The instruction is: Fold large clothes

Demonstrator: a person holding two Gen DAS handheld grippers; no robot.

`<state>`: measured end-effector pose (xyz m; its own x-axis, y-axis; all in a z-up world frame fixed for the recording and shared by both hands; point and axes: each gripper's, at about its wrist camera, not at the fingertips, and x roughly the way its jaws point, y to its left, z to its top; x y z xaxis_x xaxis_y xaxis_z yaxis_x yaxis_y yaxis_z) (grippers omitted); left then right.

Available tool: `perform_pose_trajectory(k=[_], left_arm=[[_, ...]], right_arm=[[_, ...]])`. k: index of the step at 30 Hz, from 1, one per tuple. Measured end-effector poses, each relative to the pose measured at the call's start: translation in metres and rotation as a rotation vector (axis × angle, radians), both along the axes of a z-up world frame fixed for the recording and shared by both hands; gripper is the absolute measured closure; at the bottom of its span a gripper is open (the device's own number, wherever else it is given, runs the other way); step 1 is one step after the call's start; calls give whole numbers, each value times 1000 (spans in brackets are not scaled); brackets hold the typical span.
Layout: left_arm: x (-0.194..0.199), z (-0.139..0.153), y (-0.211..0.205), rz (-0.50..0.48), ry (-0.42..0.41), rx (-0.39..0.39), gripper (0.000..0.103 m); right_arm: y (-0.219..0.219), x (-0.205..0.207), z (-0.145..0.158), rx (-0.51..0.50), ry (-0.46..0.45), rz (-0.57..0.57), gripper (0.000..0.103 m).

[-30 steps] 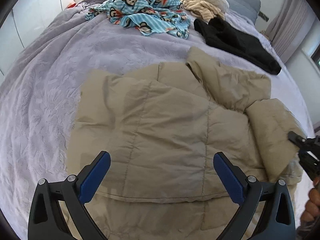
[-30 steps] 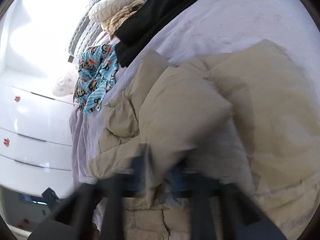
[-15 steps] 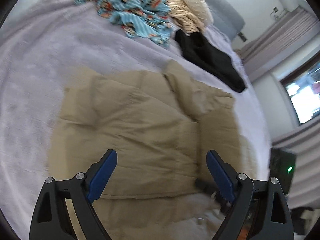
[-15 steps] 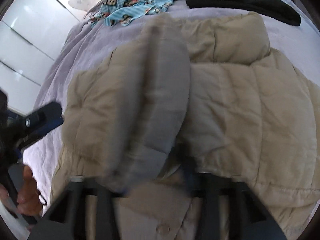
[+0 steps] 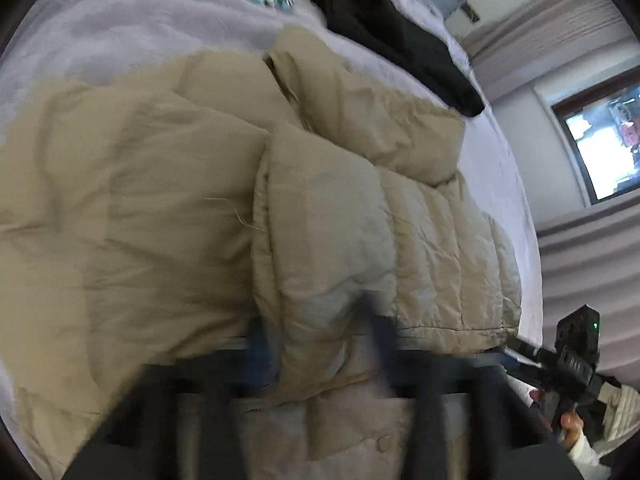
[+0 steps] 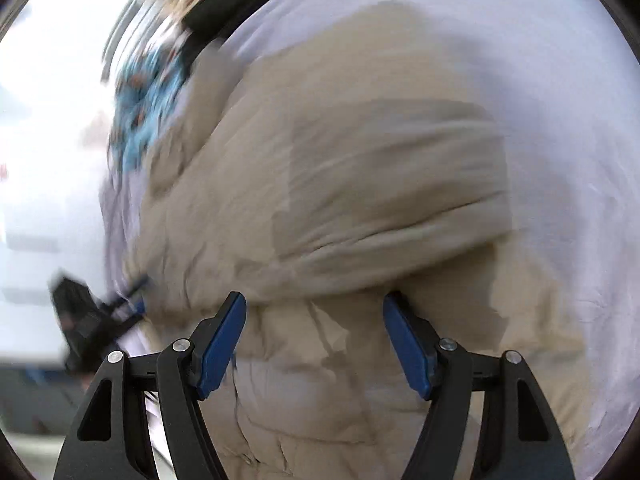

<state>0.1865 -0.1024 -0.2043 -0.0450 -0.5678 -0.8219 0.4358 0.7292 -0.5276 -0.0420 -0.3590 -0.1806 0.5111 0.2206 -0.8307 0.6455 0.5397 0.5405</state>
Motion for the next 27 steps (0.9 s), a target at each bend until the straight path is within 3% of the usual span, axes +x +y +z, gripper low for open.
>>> perform_pose_trajectory(k=[1, 2, 3, 5, 7, 9, 12, 14, 16, 17, 18, 22, 27], left_arm=[[-2, 2, -2, 2, -7, 2, 88], [-4, 6, -4, 6, -24, 2, 89], [-6, 13, -4, 9, -51, -5, 91], [-11, 26, 4, 14, -93, -23, 91], [-14, 31, 18, 29, -129, 0, 91], [-12, 17, 28, 33, -140, 62, 91], [-9, -3, 34, 32, -121, 107, 91], [-8, -4, 36, 37, -107, 107, 91], [-9, 3, 37, 51, -124, 119, 86], [-9, 6, 40, 56, -138, 134, 78], [-9, 16, 48, 78, -182, 182, 77], [-4, 40, 73, 131, -266, 245, 77], [-3, 68, 72, 139, -292, 192, 77]], right_arm=[[-13, -8, -1, 26, -32, -54, 29], [-20, -11, -1, 37, -56, -92, 38], [-28, -14, 1, 38, -82, -130, 67], [-38, -12, -1, 29, -89, -172, 96], [-39, -5, 2, 30, -126, -167, 96], [-25, 14, 3, -7, -129, -95, 97], [-8, 32, -5, -67, -75, -14, 97], [-6, 34, -21, -59, -35, -19, 97], [-7, 33, -28, -34, -40, -46, 97], [-8, 32, -28, -31, -43, -50, 97], [-7, 33, -26, -38, -40, -46, 97], [-8, 35, -15, -35, 0, 1, 92], [15, 23, 7, -13, 28, 127, 89]])
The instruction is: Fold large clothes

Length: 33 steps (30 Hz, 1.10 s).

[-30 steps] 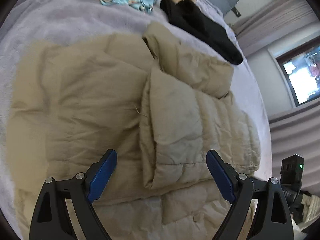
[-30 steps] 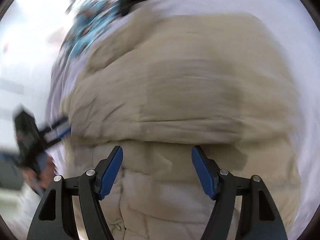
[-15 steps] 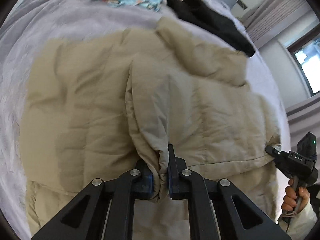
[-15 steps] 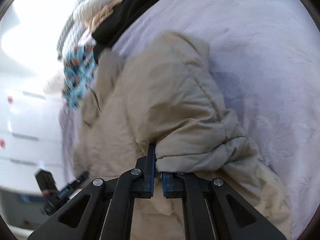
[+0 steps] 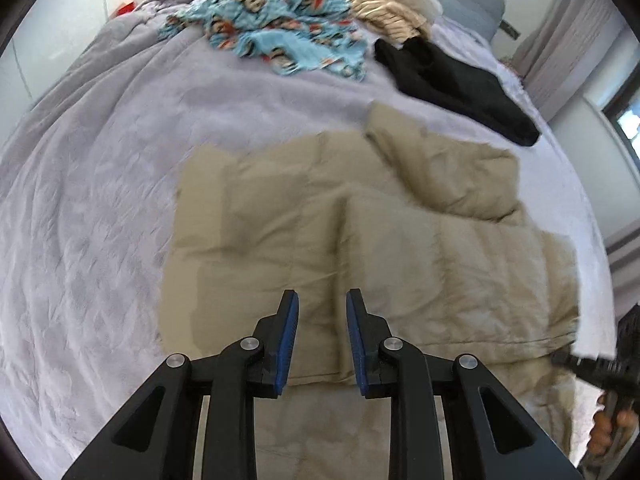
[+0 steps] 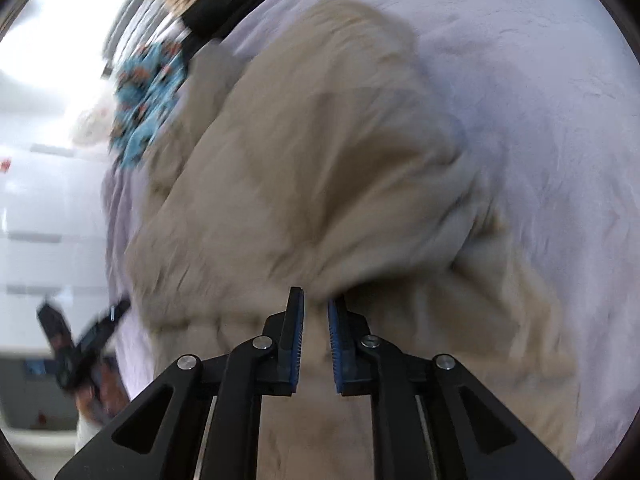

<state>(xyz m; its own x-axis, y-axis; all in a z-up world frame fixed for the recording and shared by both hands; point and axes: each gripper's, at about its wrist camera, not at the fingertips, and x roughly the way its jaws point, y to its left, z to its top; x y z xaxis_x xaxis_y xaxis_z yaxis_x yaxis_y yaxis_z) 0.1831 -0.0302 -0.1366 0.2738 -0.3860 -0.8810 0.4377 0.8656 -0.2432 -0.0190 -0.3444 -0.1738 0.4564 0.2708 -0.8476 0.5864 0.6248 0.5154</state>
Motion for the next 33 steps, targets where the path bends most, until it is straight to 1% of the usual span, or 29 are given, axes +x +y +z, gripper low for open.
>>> perform_pose_trajectory(k=[1, 2, 4, 6, 7, 8, 9, 10, 11, 12, 13, 14, 15, 16, 17, 18, 19, 20, 21, 22, 25, 26, 27, 28, 29, 30, 31, 32, 33], left_arm=[[-1, 5, -10, -17, -1, -19, 77], [-3, 7, -26, -28, -2, -27, 77], [-1, 7, -53, -66, -15, -30, 77], [-3, 1, -67, -73, -32, -2, 77], [0, -7, -78, -72, -51, 37, 77], [3, -12, -80, -69, -60, 59, 77], [5, -26, -85, -65, -66, 104, 77], [6, -34, -86, -67, -60, 121, 77], [8, -45, -85, -69, -50, 141, 77], [7, -50, -85, -70, -48, 147, 77], [7, -56, -85, -76, -48, 155, 77], [5, -59, -84, -79, -49, 157, 77], [5, -60, -84, -83, -52, 160, 77], [5, -62, -84, -86, -54, 164, 77], [5, -63, -84, -88, -54, 168, 77], [6, -63, -84, -87, -53, 171, 77], [7, -65, -84, -86, -52, 175, 77], [7, -65, -83, -86, -50, 176, 77], [8, -67, -84, -87, -48, 176, 77], [8, -68, -86, -90, -49, 179, 77], [7, -71, -94, -105, -46, 169, 77], [6, -73, -96, -108, -53, 177, 77], [5, -73, -97, -108, -56, 180, 77], [5, -74, -98, -108, -61, 187, 77], [5, -72, -97, -106, -63, 190, 77], [4, -70, -97, -105, -63, 190, 76], [3, -64, -94, -100, -65, 188, 76], [1, -59, -91, -96, -67, 185, 76], [-1, -48, -85, -93, -72, 165, 76]], right_arm=[[5, -1, 4, -12, -9, 19, 89], [9, -1, 14, -38, -39, 40, 89], [1, 1, 34, -109, -105, 18, 89], [-20, 2, 45, -163, -145, -50, 89], [-34, 9, 47, -178, -152, -84, 89], [-45, 17, 48, -198, -146, -108, 89], [-59, 24, 49, -241, -121, -141, 89], [-71, 31, 50, -293, -94, -170, 88], [-78, 35, 50, -320, -77, -185, 75], [-88, 37, 49, -335, -61, -198, 49], [-99, 38, 44, -317, -60, -215, 36], [-107, 36, 38, -276, -76, -229, 31], [-115, 33, 30, -200, -99, -242, 32], [-123, 33, 17, -101, -117, -258, 34], [-127, 34, 6, -19, -142, -272, 50], [-130, 35, -5, 72, -170, -282, 75], [-128, 39, -11, 123, -187, -276, 78], [-124, 44, -13, 118, -193, -256, 82], [-120, 51, -11, 50, -169, -227, 84], [-118, 58, -12, -7, -130, -206, 84], [-124, 63, -22, -115, -48, -196, 84], [-127, 62, -26, -125, -39, -193, 84], [-128, 62, -27, -131, -34, -193, 80], [-126, 60, -25, -149, -32, -200, 78], [-124, 58, -19, -173, -28, -208, 72], [-121, 54, -12, -204, -19, -214, 70], [-113, 51, 0, -261, -5, -213, 70], [-108, 49, 9, -297, -4, -204, 70], [-102, 41, 20, -332, -14, -189, 70]])
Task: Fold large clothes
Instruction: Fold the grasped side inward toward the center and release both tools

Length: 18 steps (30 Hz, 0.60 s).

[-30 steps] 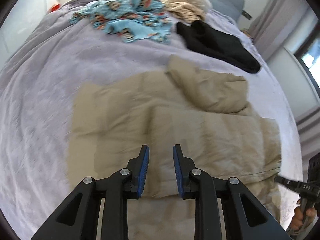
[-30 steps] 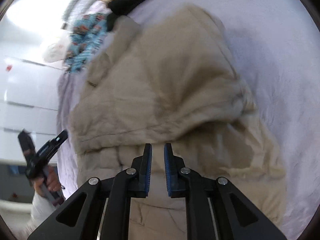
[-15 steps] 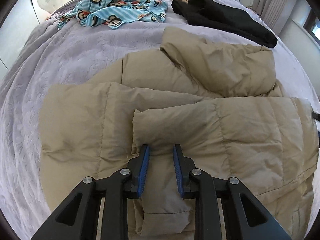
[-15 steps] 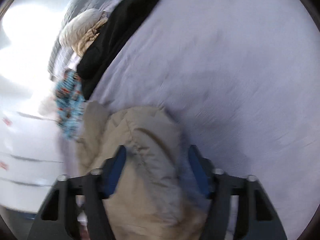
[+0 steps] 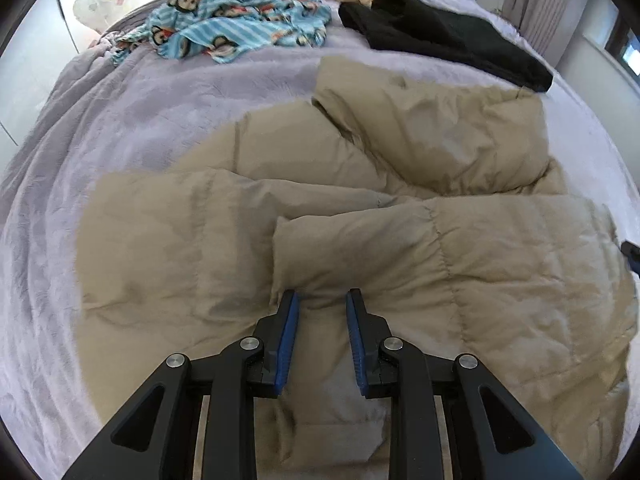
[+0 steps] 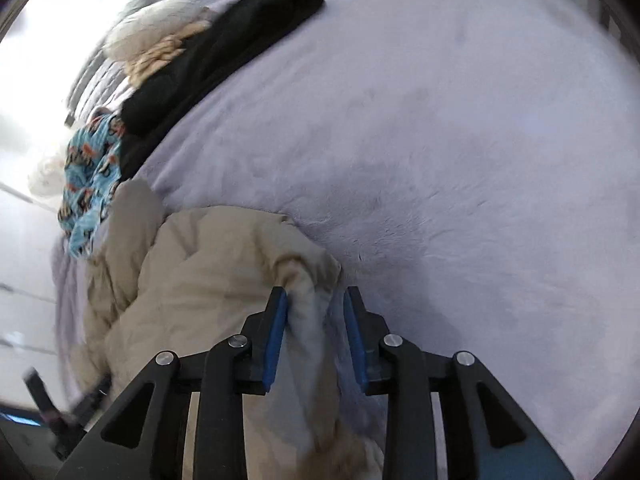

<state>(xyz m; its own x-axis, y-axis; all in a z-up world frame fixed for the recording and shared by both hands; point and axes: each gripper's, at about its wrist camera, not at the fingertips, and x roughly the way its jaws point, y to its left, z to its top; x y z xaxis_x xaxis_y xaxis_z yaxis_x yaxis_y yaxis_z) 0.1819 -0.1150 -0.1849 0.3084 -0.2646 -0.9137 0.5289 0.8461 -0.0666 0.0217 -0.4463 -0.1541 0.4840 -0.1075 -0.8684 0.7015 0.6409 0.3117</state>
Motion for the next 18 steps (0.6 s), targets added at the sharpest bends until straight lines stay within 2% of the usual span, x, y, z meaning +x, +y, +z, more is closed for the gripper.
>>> perform_pose_trajectory(k=[2, 5, 6, 9, 10, 11, 13, 17, 18], left_arm=[[-4, 10, 8, 1, -6, -20, 76], [-16, 21, 22, -8, -6, -44, 77], [-20, 20, 24, -15, -6, -35, 76], [-29, -2, 23, -37, -5, 47, 76], [-31, -11, 24, -37, 0, 45, 76], [-32, -14, 25, -35, 0, 41, 76], [-31, -20, 26, -27, 5, 39, 76], [-32, -12, 28, -12, 2, 54, 76], [-33, -9, 29, -9, 0, 59, 76]], right_arm=[[18, -16, 18, -42, -19, 48, 71], [47, -33, 30, -33, -45, 129, 83], [56, -37, 30, -19, -45, 155, 84], [71, -43, 11, -1, 1, 197, 84], [73, -42, 0, -18, 37, 202, 84], [72, -40, -9, -24, 60, 204, 90], [67, -41, -28, 1, 81, 192, 91], [67, -40, -20, -4, 86, 172, 90], [68, -41, -17, -8, 85, 173, 87]])
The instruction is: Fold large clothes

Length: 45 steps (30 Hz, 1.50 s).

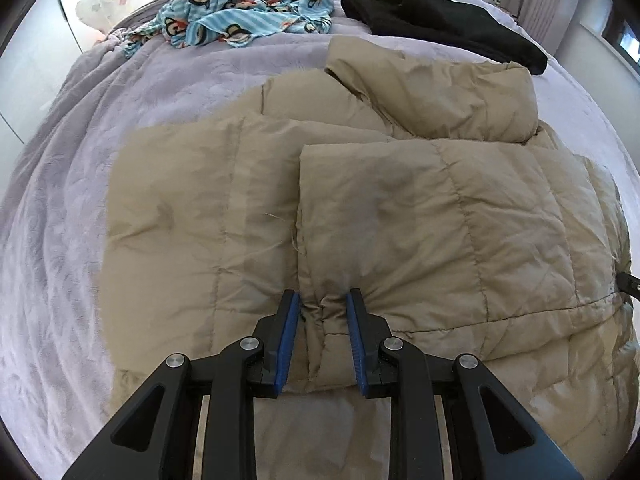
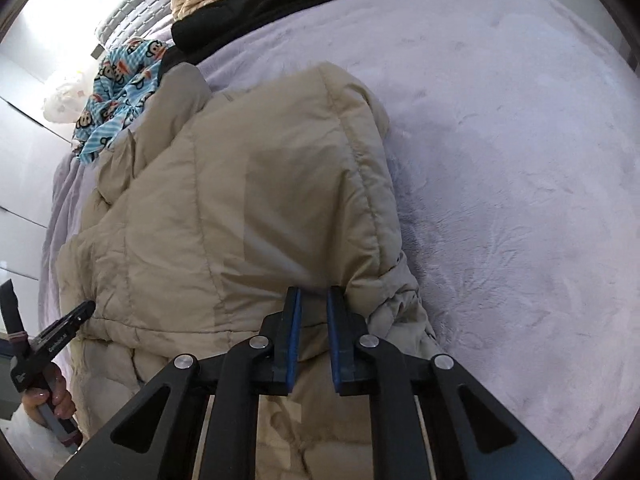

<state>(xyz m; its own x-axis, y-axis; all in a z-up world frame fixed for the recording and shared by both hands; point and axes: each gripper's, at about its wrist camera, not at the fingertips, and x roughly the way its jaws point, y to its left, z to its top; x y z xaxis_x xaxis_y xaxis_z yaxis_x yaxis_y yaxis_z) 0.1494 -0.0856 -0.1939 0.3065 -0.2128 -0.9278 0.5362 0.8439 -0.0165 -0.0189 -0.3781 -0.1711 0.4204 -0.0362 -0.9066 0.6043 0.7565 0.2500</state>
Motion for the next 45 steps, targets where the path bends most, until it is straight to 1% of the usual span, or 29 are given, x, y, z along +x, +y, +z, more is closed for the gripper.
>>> perform_pose_trajectory(k=[6, 18, 19, 20, 21, 22, 23, 24, 29, 30, 31, 32, 33, 35, 37, 39, 41, 43, 45], left_arm=[[-6, 13, 5, 26, -7, 42, 76], [-37, 26, 8, 64, -16, 86, 76], [-41, 26, 9, 65, -13, 88, 57], [-43, 26, 9, 68, -10, 90, 11], [-47, 27, 11, 81, -15, 92, 0], [-54, 32, 14, 93, -46, 79, 0], [-57, 35, 14, 84, -51, 71, 0], [-63, 36, 13, 69, -43, 75, 0], [-81, 32, 12, 80, -6, 98, 0], [-85, 33, 12, 82, -4, 98, 0], [-90, 35, 11, 89, -1, 96, 0], [-94, 36, 11, 94, 2, 98, 0], [-95, 37, 11, 96, 5, 99, 0], [-103, 38, 10, 103, 17, 100, 0], [-115, 40, 8, 109, 22, 113, 0], [-124, 44, 9, 119, 27, 117, 0], [-130, 49, 11, 134, 22, 118, 0], [-139, 54, 15, 169, -8, 147, 0], [-145, 54, 22, 189, -4, 162, 0]], right_arm=[[8, -23, 16, 49, -18, -26, 86], [21, -51, 18, 110, 6, -19, 85], [22, -52, 19, 113, 5, -16, 84], [22, -54, 20, 116, 4, -14, 83], [22, -55, 21, 118, 1, -13, 82], [23, -57, 23, 119, -3, -11, 82], [24, -57, 24, 119, -6, -9, 82], [24, -58, 26, 120, -9, -5, 81], [27, -66, 28, 130, -9, 5, 80], [27, -67, 28, 132, -8, 5, 78], [28, -69, 28, 136, -7, 5, 75], [28, -72, 28, 142, 0, 6, 64], [29, -74, 27, 147, 13, 8, 47], [32, -78, 26, 157, 30, 21, 35], [37, -82, 27, 159, 38, 34, 34], [39, -87, 27, 167, 52, 49, 25], [41, -93, 29, 178, 52, 59, 21], [42, -99, 30, 178, 64, 69, 21], [43, -105, 29, 183, 72, 67, 20]])
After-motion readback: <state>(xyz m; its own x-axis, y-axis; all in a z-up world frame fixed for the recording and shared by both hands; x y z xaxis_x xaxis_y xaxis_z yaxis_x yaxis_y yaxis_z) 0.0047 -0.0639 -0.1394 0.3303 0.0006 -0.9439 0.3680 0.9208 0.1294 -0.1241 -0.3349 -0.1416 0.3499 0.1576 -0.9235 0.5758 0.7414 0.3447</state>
